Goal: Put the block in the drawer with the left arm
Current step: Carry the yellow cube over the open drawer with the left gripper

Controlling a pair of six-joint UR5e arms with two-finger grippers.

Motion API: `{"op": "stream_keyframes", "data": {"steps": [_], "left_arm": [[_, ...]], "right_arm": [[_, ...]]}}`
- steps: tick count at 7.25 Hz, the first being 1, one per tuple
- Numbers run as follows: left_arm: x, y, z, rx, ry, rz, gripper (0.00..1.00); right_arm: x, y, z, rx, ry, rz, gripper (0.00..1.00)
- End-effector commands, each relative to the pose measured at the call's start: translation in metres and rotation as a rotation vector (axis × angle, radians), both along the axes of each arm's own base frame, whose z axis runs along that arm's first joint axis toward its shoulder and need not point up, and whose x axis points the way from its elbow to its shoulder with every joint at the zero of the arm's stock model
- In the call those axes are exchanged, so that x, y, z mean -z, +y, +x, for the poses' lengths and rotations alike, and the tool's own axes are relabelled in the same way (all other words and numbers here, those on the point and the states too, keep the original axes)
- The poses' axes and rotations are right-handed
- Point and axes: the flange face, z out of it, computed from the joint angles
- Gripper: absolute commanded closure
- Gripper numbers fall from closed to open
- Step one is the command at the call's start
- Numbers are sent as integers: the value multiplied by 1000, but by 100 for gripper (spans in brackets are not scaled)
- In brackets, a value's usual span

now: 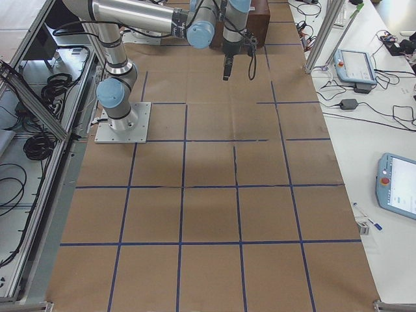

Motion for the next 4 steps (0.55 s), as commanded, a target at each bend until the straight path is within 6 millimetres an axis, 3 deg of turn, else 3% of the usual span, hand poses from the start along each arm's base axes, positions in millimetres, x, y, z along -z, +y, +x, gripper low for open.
{"op": "stream_keyframes", "data": {"steps": [1, 2, 4], "left_arm": [[-28, 45, -47, -10, -19, -18, 67], [-49, 66, -72, -31, -26, -25, 67], [-67, 101, -115, -86, -12, -15, 67]], "right_arm": [[-1, 0, 0, 0, 0, -1, 0], [-1, 0, 0, 0, 0, -1, 0], [-1, 0, 0, 0, 0, -1, 0]]}}
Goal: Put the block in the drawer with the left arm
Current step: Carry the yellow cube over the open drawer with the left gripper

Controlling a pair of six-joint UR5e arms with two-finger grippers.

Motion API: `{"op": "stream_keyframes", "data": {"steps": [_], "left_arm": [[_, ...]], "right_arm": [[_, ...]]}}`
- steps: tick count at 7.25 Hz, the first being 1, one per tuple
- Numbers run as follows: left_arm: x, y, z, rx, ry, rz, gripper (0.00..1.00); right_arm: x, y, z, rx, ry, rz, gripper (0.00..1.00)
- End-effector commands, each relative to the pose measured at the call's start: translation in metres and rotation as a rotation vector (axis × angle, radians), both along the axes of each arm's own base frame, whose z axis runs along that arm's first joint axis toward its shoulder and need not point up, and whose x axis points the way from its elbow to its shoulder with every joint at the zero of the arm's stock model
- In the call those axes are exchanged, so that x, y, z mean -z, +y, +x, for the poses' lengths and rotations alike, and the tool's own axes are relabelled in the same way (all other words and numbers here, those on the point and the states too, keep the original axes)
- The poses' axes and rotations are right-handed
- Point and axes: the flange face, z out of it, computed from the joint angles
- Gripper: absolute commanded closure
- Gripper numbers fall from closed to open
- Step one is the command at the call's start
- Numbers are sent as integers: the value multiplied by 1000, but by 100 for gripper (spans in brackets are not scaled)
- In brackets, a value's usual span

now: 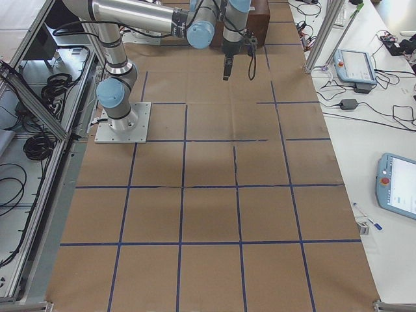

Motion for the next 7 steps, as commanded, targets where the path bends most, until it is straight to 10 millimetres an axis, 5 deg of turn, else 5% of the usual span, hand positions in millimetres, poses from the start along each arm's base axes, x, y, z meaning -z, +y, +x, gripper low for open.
{"op": "stream_keyframes", "data": {"steps": [1, 3, 4, 7], "left_arm": [[-21, 25, -73, -11, 8, 4, 67], [-25, 23, -158, 0, -4, -11, 67], [-20, 36, -180, -12, 6, 2, 67], [50, 54, -192, -12, -21, -34, 66]], "right_arm": [[1, 0, 0, 0, 0, 1, 0], [1, 0, 0, 0, 0, 1, 0], [0, 0, 0, 0, 0, 0, 0], [1, 0, 0, 0, 0, 1, 0]]}}
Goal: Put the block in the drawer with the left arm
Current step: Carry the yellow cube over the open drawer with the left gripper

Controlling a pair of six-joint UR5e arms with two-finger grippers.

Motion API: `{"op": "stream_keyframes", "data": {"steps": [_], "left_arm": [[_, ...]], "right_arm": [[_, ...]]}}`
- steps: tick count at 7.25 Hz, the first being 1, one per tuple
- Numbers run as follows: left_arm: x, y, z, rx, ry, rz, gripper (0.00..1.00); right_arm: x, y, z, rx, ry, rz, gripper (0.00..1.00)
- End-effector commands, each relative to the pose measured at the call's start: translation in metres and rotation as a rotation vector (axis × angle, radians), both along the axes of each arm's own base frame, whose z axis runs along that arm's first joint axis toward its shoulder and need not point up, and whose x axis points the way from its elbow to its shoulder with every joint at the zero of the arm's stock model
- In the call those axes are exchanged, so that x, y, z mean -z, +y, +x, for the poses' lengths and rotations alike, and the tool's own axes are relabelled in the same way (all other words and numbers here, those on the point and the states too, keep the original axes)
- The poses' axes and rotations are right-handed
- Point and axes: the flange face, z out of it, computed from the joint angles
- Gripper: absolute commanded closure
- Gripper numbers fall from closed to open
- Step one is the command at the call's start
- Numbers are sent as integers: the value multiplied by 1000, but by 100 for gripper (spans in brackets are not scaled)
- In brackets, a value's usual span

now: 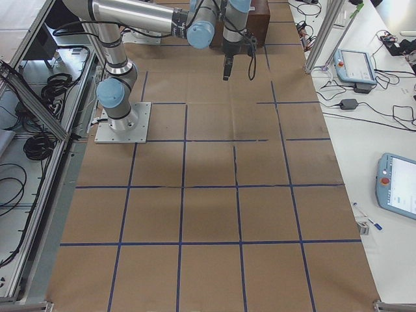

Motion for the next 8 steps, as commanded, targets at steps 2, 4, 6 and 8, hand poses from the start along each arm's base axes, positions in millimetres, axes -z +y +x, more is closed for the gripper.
{"op": "stream_keyframes", "data": {"steps": [2, 4, 6, 8], "left_arm": [[37, 11, -8, -1, -13, -16, 66], [28, 8, -8, -10, -20, -31, 63], [24, 7, -10, -9, -13, -46, 12], [7, 3, -9, -7, -27, -71, 2]], "right_arm": [[0, 0, 0, 0, 0, 0, 0], [0, 0, 0, 0, 0, 0, 0], [0, 0, 0, 0, 0, 0, 0], [-1, 0, 0, 0, 0, -1, 0]]}}
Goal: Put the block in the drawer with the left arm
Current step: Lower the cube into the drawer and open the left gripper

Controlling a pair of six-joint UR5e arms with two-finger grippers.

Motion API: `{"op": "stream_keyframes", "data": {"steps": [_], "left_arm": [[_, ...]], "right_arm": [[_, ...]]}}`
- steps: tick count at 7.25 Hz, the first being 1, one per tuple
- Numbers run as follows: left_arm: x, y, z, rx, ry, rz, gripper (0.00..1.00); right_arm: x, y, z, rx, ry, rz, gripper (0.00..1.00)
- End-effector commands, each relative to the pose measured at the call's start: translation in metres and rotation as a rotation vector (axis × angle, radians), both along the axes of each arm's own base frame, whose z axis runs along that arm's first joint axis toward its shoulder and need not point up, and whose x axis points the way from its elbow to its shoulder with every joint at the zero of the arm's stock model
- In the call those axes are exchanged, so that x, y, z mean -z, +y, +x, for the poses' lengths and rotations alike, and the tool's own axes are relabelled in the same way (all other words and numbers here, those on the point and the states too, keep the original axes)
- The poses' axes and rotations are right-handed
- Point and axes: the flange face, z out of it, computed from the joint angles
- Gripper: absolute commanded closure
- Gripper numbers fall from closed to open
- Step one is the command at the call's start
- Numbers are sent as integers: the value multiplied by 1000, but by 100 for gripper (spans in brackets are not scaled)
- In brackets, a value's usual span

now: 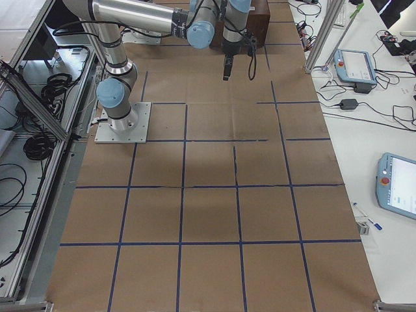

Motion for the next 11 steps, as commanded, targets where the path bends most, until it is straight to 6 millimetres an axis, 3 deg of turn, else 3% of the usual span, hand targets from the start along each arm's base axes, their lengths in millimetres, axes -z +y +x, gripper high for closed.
{"op": "stream_keyframes", "data": {"steps": [1, 4, 6, 8, 11], "left_arm": [[-26, 0, 0, 0, -24, -31, 2], [-79, 23, -18, -45, -11, -24, 2], [-124, 24, -94, -81, 18, 8, 2], [-148, 23, -161, -142, 55, 57, 2], [-149, 36, -247, -118, 32, 77, 2]], "right_arm": [[0, 0, 0, 0, 0, 1, 0], [0, 0, 0, 0, 0, 1, 0], [0, 0, 0, 0, 0, 1, 0], [0, 0, 0, 0, 0, 1, 0], [0, 0, 0, 0, 0, 1, 0]]}}
